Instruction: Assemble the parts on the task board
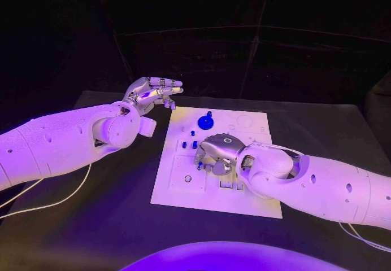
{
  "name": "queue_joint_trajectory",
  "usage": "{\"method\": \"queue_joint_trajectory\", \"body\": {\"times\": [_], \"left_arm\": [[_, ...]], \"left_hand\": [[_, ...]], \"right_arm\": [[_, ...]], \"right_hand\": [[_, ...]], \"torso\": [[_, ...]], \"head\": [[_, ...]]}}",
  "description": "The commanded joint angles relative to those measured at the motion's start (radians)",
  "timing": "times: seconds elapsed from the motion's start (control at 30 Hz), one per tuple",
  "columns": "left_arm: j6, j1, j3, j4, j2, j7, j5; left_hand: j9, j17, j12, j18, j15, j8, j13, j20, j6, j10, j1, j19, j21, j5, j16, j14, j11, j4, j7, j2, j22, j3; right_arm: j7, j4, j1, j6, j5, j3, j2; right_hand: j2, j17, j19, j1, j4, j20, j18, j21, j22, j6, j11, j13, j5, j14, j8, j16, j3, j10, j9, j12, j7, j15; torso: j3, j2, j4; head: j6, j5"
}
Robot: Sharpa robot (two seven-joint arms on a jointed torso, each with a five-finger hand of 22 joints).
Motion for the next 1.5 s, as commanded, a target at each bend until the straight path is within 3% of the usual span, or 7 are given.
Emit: {"method": "queue_joint_trajectory", "body": {"times": [0.03, 1.03, 1.5], "left_arm": [[0.011, 0.002, 0.001, 0.000, 0.001, 0.004, 0.004], [0.018, 0.002, 0.001, -0.010, 0.002, -0.003, 0.004], [0.021, 0.002, 0.001, -0.010, 0.002, -0.006, 0.004]], "left_hand": [[-0.001, -0.002, 0.008, 0.006, 0.000, 0.005, -0.001, -0.002, -0.006, -0.009, 0.012, -0.008, -0.005, 0.005, -0.004, -0.006, -0.002, -0.008, 0.001, 0.002, -0.001, 0.000], [-0.001, -0.003, 0.008, 0.006, 0.000, 0.005, -0.001, -0.002, -0.006, -0.010, 0.013, -0.008, -0.005, 0.005, -0.004, -0.007, -0.002, -0.008, 0.001, 0.002, -0.001, 0.000], [-0.001, -0.004, 0.009, 0.006, 0.001, 0.005, -0.001, -0.002, -0.007, -0.011, 0.013, -0.009, -0.005, 0.005, -0.004, -0.007, -0.002, -0.009, 0.001, 0.001, -0.001, 0.000]], "right_arm": [[-0.002, -0.003, -0.002, 0.036, -0.014, -0.003, 0.001], [0.007, 0.007, -0.006, -0.002, -0.019, -0.004, -0.003], [-0.016, -0.006, -0.006, 0.052, -0.026, -0.004, 0.005]], "right_hand": [[0.001, 0.000, 0.006, -0.012, -0.002, 0.003, -0.003, 0.004, 0.000, 0.001, -0.002, 0.001, 0.006, 0.033, -0.004, 0.003, 0.007, 0.010, 0.000, 0.003, 0.005, -0.005], [0.002, 0.001, 0.006, -0.022, -0.016, 0.003, -0.003, 0.006, 0.002, 0.002, -0.002, 0.002, 0.019, 0.033, -0.003, 0.005, 0.017, 0.011, 0.000, 0.004, 0.005, -0.005], [-0.024, -0.022, -0.007, -0.081, -0.023, 0.015, 0.001, -0.007, -0.019, -0.045, 0.016, -0.008, 0.032, 0.026, -0.009, -0.004, 0.011, -0.047, -0.004, -0.028, 0.019, 0.009]], "torso": [[0.0000, 0.000, 0.0003], [-0.0005, 0.000, 0.0006], [-0.0004, 0.000, -0.0001]], "head": [[-0.001, 0.000], [-0.001, 0.001], [-0.005, 0.001]]}}
